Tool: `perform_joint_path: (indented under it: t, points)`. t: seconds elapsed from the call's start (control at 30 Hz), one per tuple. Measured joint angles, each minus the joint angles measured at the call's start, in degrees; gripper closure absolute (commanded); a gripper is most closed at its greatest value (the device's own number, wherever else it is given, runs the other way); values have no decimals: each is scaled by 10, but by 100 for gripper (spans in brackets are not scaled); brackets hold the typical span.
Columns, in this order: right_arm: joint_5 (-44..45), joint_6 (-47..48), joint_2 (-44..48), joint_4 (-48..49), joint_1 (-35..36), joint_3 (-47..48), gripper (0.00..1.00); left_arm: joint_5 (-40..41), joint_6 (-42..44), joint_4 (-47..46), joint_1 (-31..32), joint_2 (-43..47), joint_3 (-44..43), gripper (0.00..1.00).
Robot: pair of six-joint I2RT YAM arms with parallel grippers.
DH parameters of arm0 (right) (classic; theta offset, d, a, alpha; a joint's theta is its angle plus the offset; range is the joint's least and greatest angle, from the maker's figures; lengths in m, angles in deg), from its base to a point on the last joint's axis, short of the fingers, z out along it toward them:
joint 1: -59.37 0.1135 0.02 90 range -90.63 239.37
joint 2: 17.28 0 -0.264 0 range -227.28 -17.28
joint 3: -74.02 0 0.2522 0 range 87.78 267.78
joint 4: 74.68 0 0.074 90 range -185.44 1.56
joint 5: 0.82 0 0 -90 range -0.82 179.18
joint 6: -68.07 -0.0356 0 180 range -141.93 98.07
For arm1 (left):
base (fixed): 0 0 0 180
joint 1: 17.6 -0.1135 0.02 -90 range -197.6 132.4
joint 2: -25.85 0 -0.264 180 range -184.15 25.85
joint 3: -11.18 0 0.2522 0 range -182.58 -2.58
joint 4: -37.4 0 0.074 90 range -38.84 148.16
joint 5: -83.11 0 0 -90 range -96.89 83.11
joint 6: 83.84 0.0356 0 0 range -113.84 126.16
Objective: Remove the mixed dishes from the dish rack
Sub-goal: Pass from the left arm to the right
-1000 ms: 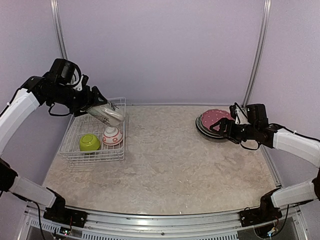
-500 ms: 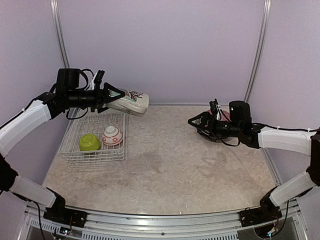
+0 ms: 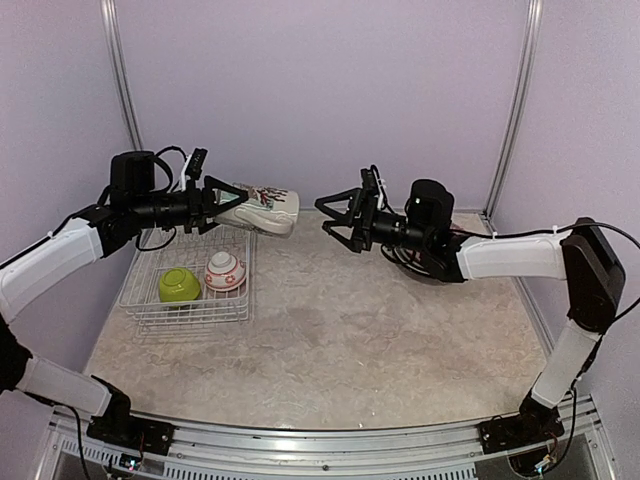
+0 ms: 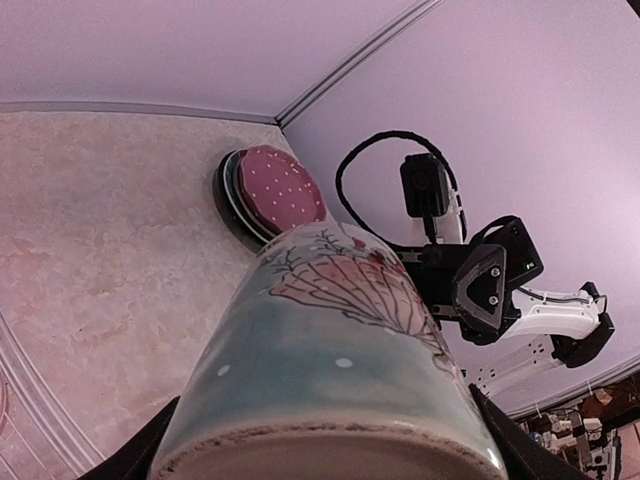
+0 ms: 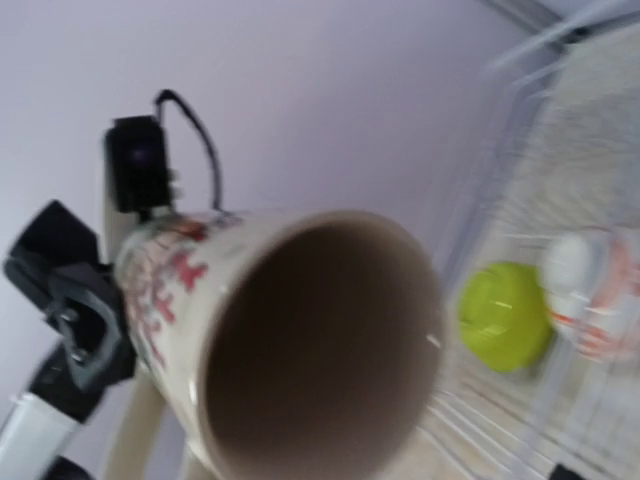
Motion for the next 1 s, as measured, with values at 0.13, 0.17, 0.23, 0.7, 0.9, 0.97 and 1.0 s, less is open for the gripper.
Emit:
perform_joint_path:
  t: [0.13, 0.17, 0.23, 0.7, 0.9, 0.97, 1.0]
  points:
    - [-9, -38, -49, 61, 16, 46, 15, -8, -3, -19, -4, 11, 2, 100]
    - [-11, -49, -62, 80, 18, 55, 18, -9, -4, -24, -5, 13, 3, 100]
    - [-15, -74, -86, 113, 23, 71, 23, -11, -4, -27, -6, 13, 4, 100]
    - [-30, -167, -173, 208, 42, 151, 50, -44, -48, -67, -27, -29, 16, 100]
    - [-30, -185, -183, 229, 43, 153, 58, -58, -62, -79, -26, -49, 19, 100]
    - [-30, -188, -186, 230, 44, 153, 61, -57, -61, -79, -24, -51, 19, 100]
    - [-30, -191, -188, 231, 44, 153, 62, -57, -60, -79, -22, -51, 19, 100]
